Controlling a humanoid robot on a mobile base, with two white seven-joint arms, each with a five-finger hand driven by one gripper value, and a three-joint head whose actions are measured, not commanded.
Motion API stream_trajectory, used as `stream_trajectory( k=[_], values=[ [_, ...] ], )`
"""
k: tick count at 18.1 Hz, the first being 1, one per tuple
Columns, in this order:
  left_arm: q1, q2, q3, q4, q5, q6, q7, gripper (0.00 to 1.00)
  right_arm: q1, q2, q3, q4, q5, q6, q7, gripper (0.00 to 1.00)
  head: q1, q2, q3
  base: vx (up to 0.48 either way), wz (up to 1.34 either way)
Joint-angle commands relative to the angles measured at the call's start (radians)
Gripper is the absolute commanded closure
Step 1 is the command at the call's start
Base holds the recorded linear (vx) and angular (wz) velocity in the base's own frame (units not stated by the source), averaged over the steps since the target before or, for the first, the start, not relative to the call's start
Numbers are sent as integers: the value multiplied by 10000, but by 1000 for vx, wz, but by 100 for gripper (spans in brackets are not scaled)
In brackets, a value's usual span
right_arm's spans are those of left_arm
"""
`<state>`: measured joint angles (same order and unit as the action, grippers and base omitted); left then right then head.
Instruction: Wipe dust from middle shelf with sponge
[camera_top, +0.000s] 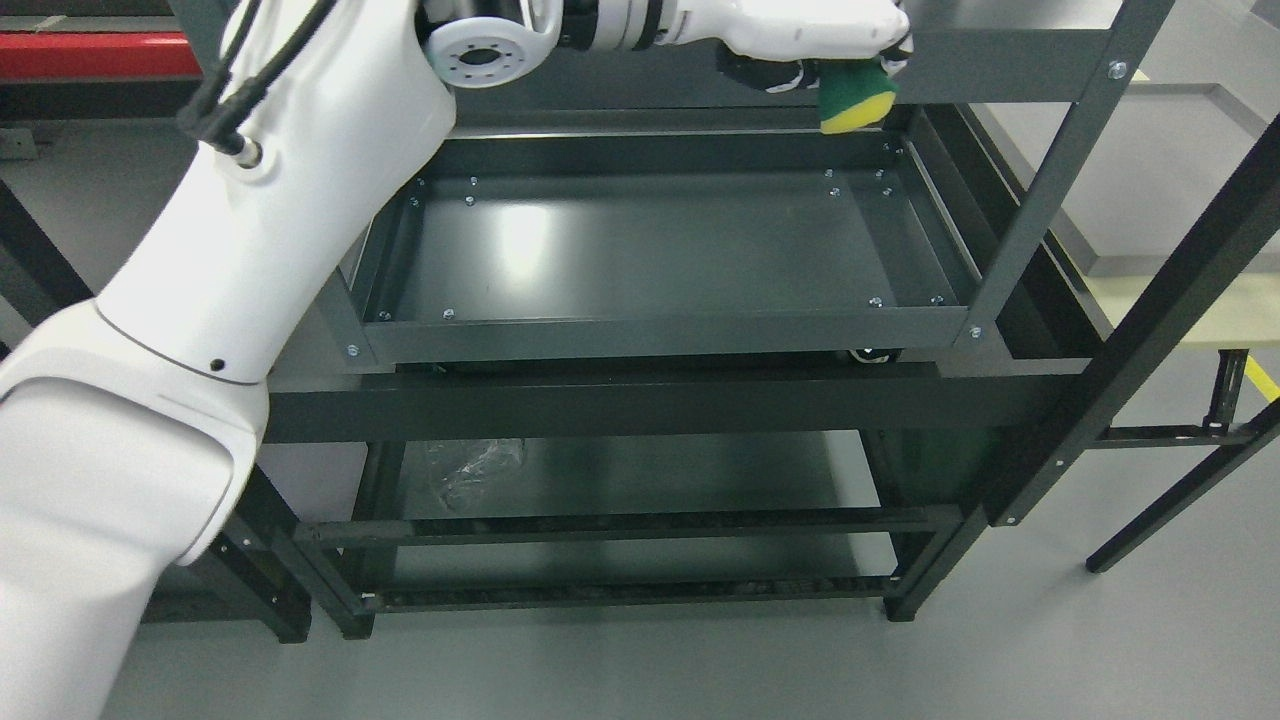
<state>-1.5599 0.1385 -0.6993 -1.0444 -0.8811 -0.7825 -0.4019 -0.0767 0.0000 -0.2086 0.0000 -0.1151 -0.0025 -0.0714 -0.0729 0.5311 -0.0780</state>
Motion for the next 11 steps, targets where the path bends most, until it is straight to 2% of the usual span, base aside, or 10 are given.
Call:
stream_trajectory(
  k=[1, 6, 11],
  values=[
    [641, 2064, 1561, -1029, -10, -29, -550, 96, 0, -174, 0, -175, 0, 731, -7, 0, 0, 0, 0, 0, 0],
    [1685, 3139, 2482, -1980, 219, -29, -951, 96, 0, -174, 0, -175, 0, 731, -7, 0, 0, 0, 0, 0, 0],
    [1870, 4687, 2514, -2993, 1798, -29, -1212, 96, 0, -174, 0, -175, 0, 731, -7, 0, 0, 0, 0, 0, 0]
  ],
)
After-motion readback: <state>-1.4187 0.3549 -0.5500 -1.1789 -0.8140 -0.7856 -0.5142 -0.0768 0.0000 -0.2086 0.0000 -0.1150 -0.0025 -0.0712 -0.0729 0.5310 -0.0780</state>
